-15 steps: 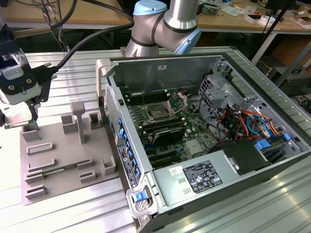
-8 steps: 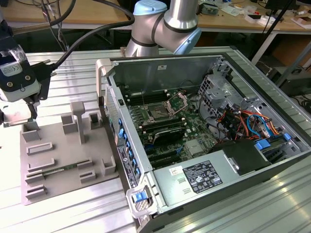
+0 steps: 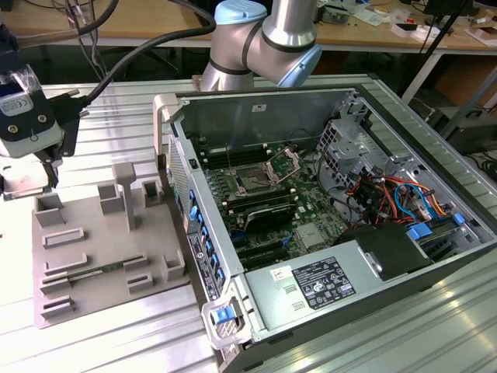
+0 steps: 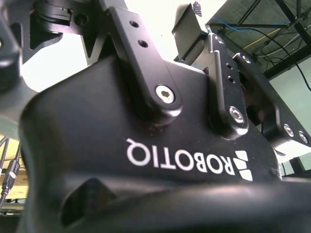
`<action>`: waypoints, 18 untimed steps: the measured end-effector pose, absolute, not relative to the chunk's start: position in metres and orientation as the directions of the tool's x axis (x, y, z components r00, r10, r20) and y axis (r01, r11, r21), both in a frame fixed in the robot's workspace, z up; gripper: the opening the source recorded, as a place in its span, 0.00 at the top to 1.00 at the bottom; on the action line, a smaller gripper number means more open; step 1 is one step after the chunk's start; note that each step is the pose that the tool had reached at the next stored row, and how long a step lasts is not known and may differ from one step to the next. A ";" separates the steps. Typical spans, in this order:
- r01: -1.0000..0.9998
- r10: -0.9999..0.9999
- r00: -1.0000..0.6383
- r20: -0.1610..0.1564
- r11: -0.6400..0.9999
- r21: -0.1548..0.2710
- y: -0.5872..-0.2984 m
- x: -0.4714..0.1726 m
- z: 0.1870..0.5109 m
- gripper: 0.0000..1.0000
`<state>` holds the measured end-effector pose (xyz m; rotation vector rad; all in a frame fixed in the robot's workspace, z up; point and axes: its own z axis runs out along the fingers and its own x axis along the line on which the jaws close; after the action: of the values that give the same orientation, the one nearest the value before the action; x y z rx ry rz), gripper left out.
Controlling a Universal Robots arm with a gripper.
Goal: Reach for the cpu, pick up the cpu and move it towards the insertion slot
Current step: 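Pick up the cpu and move it towards the insertion slot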
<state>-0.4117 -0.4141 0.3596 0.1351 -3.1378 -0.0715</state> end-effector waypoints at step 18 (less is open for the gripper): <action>-0.086 -0.086 -0.996 -0.002 0.995 0.046 -0.414 -0.412 0.380 0.45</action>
<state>-0.4117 -0.4141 0.3802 0.1350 -3.1379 -0.0726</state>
